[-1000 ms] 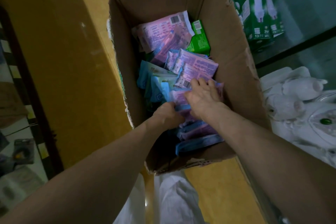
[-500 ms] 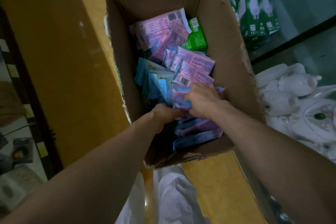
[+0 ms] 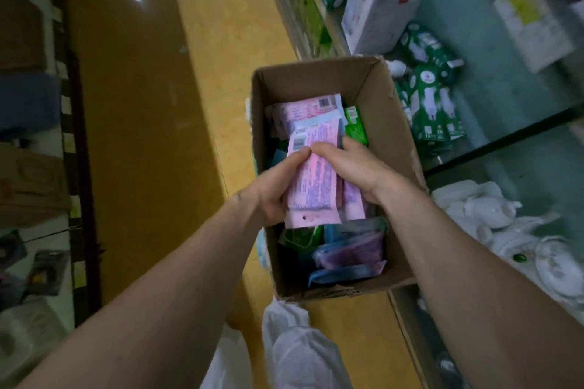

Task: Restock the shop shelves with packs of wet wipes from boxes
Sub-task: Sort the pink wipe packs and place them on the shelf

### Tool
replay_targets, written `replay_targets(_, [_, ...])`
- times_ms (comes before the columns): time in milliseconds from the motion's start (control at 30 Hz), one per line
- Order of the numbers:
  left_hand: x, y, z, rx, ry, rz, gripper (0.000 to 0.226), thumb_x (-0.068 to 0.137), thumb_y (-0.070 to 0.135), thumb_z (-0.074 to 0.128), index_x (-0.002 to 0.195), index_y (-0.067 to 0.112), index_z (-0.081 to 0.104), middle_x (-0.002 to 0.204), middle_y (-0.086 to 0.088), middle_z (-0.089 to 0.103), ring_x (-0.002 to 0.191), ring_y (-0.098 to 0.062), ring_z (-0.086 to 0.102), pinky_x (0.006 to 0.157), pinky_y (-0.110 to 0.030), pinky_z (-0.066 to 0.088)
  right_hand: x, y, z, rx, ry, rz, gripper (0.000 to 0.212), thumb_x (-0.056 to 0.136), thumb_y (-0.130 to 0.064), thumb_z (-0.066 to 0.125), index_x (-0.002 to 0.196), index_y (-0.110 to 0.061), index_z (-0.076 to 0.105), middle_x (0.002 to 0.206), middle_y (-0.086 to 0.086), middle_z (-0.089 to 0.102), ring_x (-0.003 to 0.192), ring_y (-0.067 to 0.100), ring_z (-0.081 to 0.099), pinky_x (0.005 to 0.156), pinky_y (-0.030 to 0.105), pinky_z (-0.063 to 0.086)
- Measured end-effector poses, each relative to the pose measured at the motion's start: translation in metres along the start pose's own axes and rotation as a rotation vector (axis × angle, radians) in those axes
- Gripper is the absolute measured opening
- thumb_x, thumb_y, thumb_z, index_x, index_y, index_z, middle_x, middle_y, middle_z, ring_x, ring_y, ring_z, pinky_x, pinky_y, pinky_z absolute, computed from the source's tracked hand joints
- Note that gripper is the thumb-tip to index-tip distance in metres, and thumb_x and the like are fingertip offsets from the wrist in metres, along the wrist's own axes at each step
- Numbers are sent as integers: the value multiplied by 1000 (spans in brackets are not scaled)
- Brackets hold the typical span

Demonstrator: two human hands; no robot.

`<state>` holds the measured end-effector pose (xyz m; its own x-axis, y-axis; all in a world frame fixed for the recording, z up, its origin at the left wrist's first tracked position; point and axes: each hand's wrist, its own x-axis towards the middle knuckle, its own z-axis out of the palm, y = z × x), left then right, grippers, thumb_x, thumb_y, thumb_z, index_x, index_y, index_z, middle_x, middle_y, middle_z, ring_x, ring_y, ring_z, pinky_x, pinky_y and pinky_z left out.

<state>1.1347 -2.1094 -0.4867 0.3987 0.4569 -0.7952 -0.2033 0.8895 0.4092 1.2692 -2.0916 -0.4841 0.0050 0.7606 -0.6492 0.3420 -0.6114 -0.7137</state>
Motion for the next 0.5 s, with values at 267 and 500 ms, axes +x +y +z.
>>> replay_targets(267, [-114, 41, -67, -62, 124, 175, 41, 95, 51, 44, 98, 15, 65, 88, -7, 72, 75, -19, 69, 80, -35, 54, -55, -99, 95, 65, -6, -197, 26, 83, -39, 65, 89, -14, 69, 95, 7, 73, 88, 22, 70, 87, 44, 55])
replay_targets(500, [-251, 42, -152, -151, 276, 356, 39, 94, 51, 48, 86, 17, 65, 76, -3, 72, 64, -16, 69, 62, -27, 57, -122, -171, 216, 7, -208, -346, 25, 89, -40, 61, 98, -18, 65, 94, 4, 72, 84, 23, 71, 83, 44, 58])
